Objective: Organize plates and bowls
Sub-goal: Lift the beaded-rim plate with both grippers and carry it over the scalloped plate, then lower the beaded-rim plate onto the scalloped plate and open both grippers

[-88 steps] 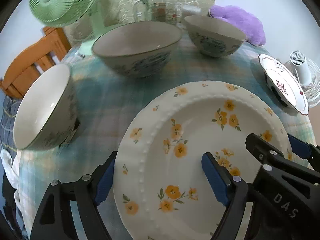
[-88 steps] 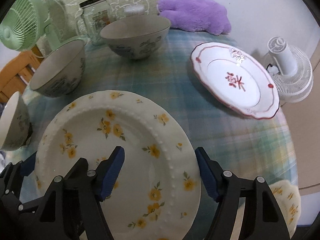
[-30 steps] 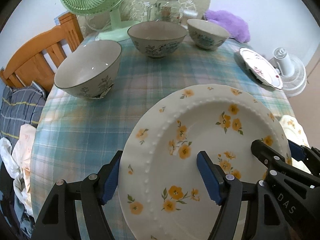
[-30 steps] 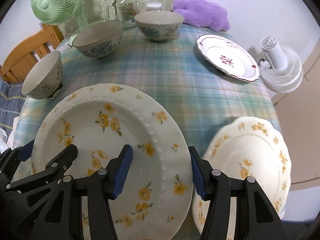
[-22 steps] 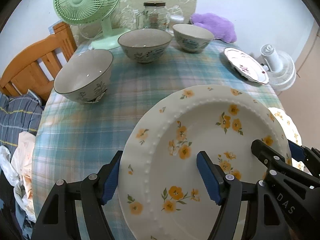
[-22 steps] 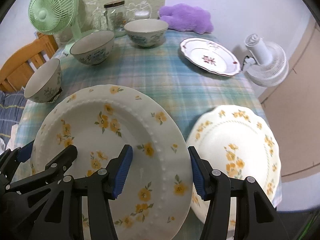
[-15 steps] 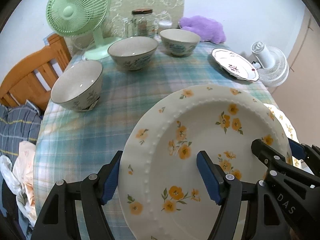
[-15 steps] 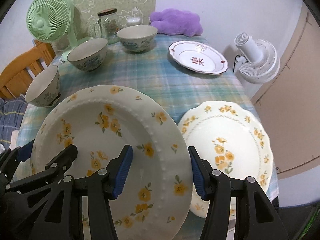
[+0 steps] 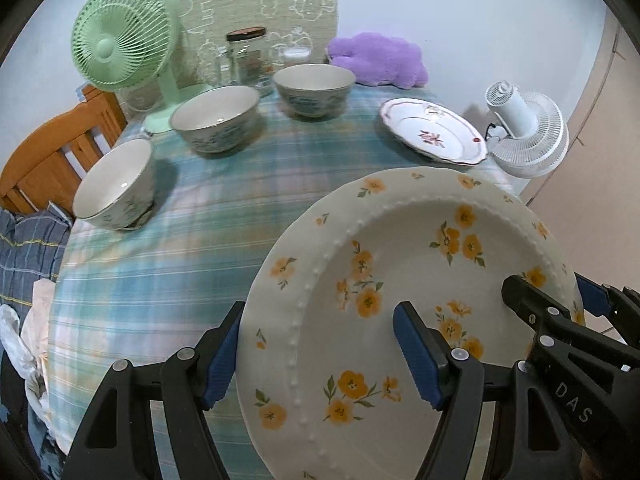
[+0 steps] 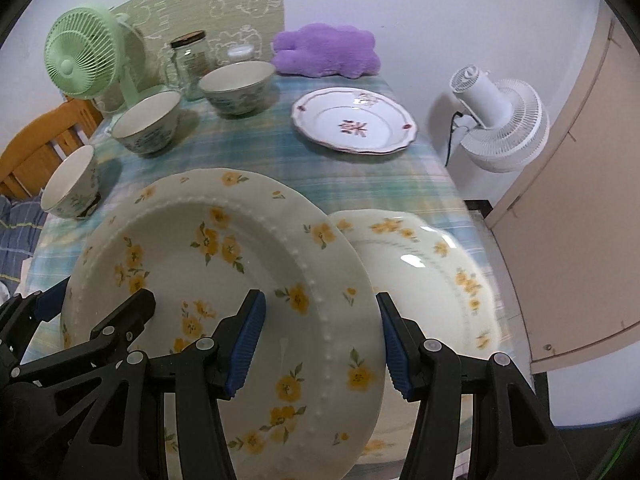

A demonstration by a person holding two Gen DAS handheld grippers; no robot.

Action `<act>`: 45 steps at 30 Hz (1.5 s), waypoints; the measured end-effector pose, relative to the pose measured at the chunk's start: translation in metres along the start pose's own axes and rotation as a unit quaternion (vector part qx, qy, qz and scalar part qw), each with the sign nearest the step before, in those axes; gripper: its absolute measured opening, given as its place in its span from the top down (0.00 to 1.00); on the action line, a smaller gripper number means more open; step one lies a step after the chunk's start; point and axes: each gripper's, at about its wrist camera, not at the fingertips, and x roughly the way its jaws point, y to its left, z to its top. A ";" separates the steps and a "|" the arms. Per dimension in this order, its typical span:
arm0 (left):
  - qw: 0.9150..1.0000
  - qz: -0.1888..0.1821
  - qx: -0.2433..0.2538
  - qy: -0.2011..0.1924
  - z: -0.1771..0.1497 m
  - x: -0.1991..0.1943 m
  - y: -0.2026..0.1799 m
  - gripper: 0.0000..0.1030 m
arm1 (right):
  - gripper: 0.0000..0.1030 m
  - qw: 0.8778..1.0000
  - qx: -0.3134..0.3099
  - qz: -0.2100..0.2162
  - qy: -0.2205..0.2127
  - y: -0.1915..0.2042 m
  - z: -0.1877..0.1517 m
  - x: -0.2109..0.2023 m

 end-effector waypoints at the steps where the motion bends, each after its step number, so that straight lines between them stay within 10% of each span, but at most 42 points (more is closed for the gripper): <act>1: 1.000 -0.001 0.000 0.000 0.000 0.001 -0.005 0.29 | 0.43 1.000 0.000 -0.001 0.000 -0.007 0.001 0.000; 28: 0.999 -0.023 -0.008 0.033 0.003 0.050 -0.131 0.28 | 0.43 0.999 0.000 -0.028 0.038 -0.140 0.002 0.036; 45: 0.997 -0.007 -0.046 0.058 0.000 0.076 -0.135 0.25 | 0.49 0.998 -0.036 -0.012 0.055 -0.150 0.004 0.064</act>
